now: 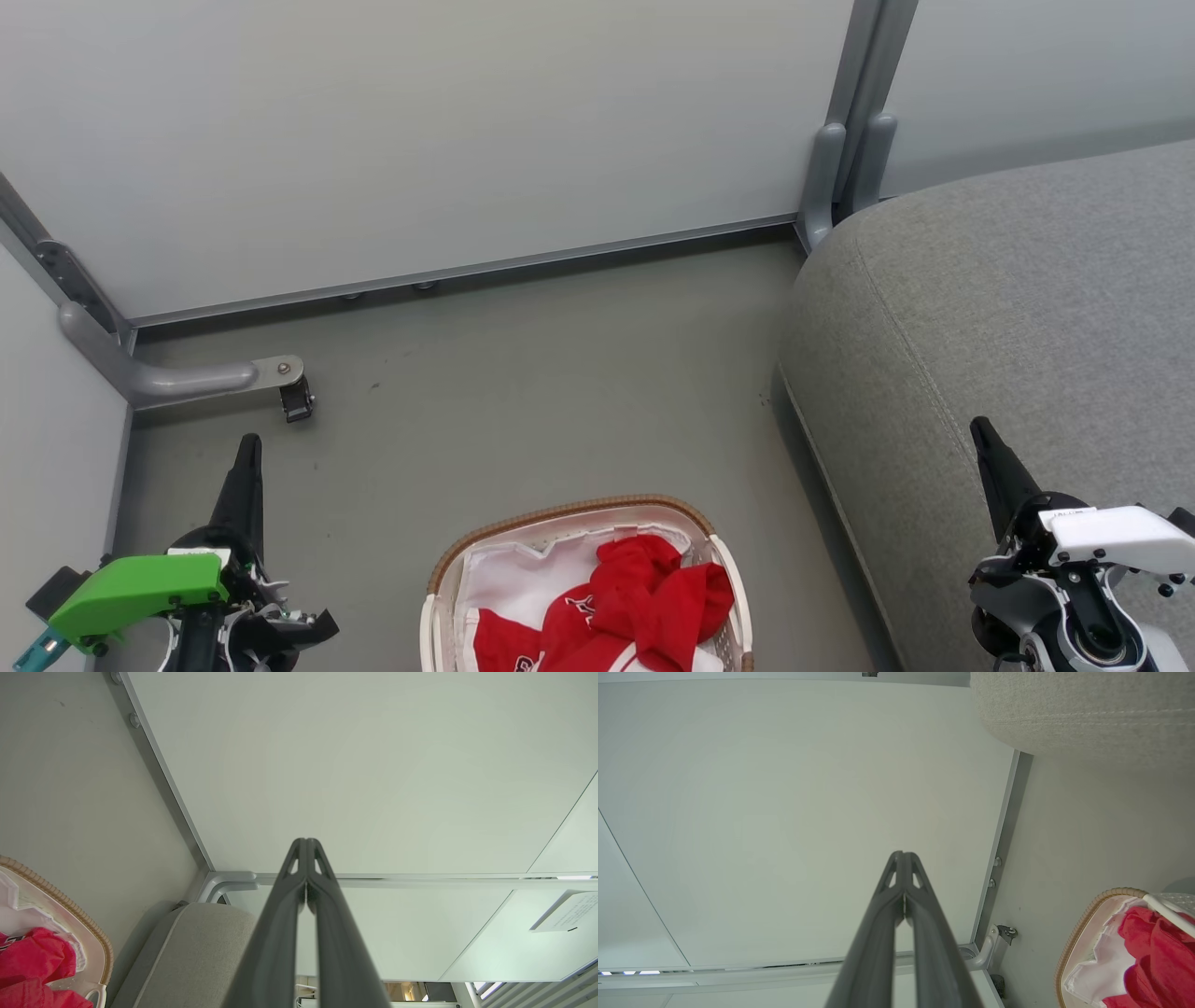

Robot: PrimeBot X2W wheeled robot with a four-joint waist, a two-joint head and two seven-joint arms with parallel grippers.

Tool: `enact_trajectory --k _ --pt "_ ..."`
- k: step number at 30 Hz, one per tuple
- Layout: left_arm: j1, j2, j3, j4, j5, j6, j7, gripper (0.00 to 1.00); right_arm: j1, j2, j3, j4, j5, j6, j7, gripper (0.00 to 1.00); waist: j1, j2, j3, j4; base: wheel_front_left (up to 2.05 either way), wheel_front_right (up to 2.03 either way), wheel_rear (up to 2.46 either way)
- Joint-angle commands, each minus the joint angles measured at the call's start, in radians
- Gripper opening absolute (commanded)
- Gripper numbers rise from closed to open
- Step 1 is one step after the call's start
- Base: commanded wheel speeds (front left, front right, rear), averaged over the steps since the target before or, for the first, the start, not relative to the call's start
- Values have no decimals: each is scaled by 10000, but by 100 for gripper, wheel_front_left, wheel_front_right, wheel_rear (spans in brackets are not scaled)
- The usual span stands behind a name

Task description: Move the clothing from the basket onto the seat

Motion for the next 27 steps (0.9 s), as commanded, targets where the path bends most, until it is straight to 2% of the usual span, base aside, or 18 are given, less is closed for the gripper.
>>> enact_trajectory --k 1,23,24,27 --pt "-119 3 26 -3 78 -33 7 0 99 -26 -27 -4 -34 8 44 0 0 0 0 0 0 0 0" --pt "-120 4 29 -8 80 -33 11 0 98 -23 -29 -4 -40 8 39 0 0 0 0 0 0 0 0" --pt "6 -8 0 12 0 2 -1 100 3 8 -3 19 -1 0 11 100 0 0 0 0 0 0 0" --pt "164 -63 -13 259 -4 2 -3 100 85 88 22 260 -1 0 11 100 0 0 1 0 0 0 0"
